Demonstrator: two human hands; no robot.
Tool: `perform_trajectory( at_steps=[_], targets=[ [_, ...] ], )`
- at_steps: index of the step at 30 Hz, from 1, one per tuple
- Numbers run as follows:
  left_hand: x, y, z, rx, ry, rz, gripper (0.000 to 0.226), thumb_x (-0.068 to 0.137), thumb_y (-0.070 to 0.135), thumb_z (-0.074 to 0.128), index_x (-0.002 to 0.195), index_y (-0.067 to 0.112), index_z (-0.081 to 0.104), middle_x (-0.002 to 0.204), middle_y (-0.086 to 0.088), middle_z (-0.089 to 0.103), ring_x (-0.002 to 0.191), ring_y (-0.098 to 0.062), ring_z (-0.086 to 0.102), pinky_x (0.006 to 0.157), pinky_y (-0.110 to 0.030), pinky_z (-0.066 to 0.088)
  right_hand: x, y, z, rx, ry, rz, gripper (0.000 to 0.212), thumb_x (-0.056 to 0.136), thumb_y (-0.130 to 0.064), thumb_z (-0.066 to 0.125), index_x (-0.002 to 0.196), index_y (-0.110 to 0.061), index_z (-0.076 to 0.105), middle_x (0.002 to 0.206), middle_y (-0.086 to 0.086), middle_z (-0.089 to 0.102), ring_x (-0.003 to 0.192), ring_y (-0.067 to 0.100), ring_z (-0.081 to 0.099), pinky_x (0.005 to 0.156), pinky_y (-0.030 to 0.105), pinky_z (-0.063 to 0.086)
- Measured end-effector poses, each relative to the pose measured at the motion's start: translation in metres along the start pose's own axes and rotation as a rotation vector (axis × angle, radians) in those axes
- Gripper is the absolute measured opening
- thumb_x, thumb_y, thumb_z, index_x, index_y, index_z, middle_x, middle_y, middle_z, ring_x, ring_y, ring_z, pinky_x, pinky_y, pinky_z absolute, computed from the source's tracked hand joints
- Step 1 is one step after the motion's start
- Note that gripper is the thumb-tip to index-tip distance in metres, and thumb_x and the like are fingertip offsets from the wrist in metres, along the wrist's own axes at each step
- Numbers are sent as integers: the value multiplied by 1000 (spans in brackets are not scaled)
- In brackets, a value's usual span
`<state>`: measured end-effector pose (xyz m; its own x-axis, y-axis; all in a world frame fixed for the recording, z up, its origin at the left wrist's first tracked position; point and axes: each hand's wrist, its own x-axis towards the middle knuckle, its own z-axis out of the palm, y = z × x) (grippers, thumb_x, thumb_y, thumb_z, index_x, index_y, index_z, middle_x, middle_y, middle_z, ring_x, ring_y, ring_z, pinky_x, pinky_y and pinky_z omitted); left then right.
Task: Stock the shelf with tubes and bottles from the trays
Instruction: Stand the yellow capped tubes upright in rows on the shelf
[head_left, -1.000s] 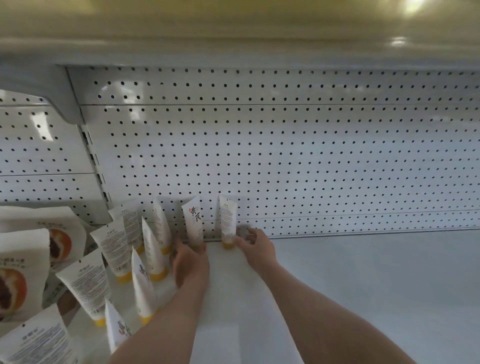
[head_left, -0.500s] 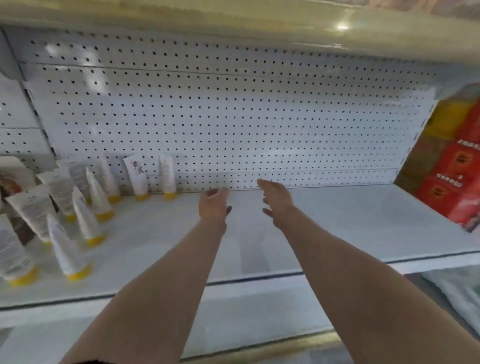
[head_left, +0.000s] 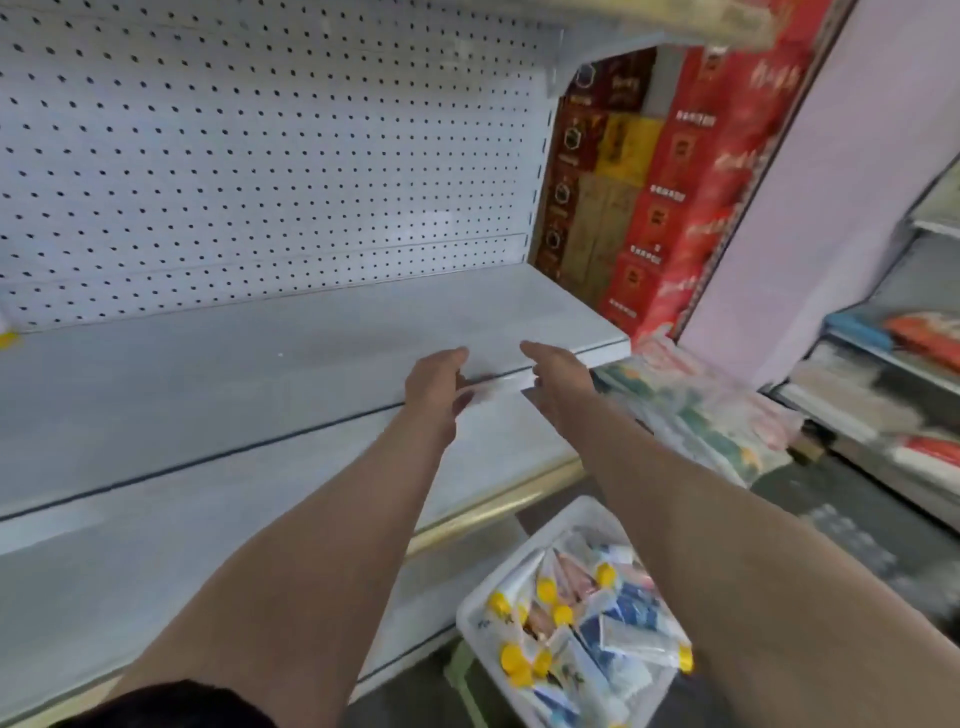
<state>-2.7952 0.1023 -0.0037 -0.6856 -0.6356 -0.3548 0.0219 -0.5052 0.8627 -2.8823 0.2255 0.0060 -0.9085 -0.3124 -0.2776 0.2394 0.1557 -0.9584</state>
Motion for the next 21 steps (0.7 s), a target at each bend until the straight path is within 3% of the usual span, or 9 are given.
perform_trajectory(
  at_steps=[1, 3, 6, 10, 14, 17, 21],
  targets=[
    [-3, -15, 13, 20, -10, -16, 6, 88, 22, 70, 88, 17, 65, 95, -8, 60, 87, -19, 60, 75, -32, 58, 2, 10, -18, 9, 27, 18, 34, 78, -48, 74, 102, -24, 66, 104, -1, 61, 96, 20, 60, 82, 42, 55],
    [-7, -48, 32, 57, -40, -55, 10, 85, 22, 72, 91, 17, 66, 94, -6, 61, 87, -17, 61, 79, -33, 58, 5, 32, -50, 21, 83, 46, 36, 76, -48, 74, 102, -24, 67, 83, -5, 56, 74, 15, 54, 59, 32, 45],
    [-4, -103, 47, 131, -93, -139, 30, 85, 28, 73, 110, 14, 65, 99, -6, 61, 94, -18, 63, 82, -33, 59, 1, 65, -87, 42, 185, 118, 28, 74, -44, 77, 92, -26, 66, 72, -7, 52, 60, 11, 46, 51, 28, 36],
    [4, -173, 48, 262, -117, -238, 36, 87, 30, 72, 117, 13, 63, 107, -6, 62, 99, -20, 62, 85, -37, 57, -6, 114, -119, 2, 270, 238, 33, 85, -40, 73, 109, -18, 66, 80, -2, 58, 67, 12, 53, 63, 28, 45],
    [4, -242, 29, 402, -161, -384, 21, 94, 22, 65, 113, 14, 65, 115, -6, 62, 104, -22, 60, 101, -44, 50, -14, 172, -142, -8, 313, 405, 26, 87, -41, 73, 101, -22, 62, 106, 4, 63, 98, 21, 60, 90, 39, 52],
    [-1, -281, 7, 453, -110, -479, 27, 88, 30, 74, 110, 16, 64, 106, -6, 63, 97, -21, 61, 89, -39, 54, -19, 218, -154, -28, 344, 526, 26, 87, -38, 73, 104, -19, 67, 110, 6, 64, 100, 24, 59, 89, 38, 51],
    [0, -319, -20, 611, -53, -607, 62, 63, 52, 81, 112, 17, 65, 105, -5, 66, 96, -25, 65, 94, -46, 55, -32, 275, -158, -69, 339, 709, 36, 91, -35, 71, 119, -13, 66, 112, 7, 63, 102, 25, 57, 86, 35, 47]
  ],
)
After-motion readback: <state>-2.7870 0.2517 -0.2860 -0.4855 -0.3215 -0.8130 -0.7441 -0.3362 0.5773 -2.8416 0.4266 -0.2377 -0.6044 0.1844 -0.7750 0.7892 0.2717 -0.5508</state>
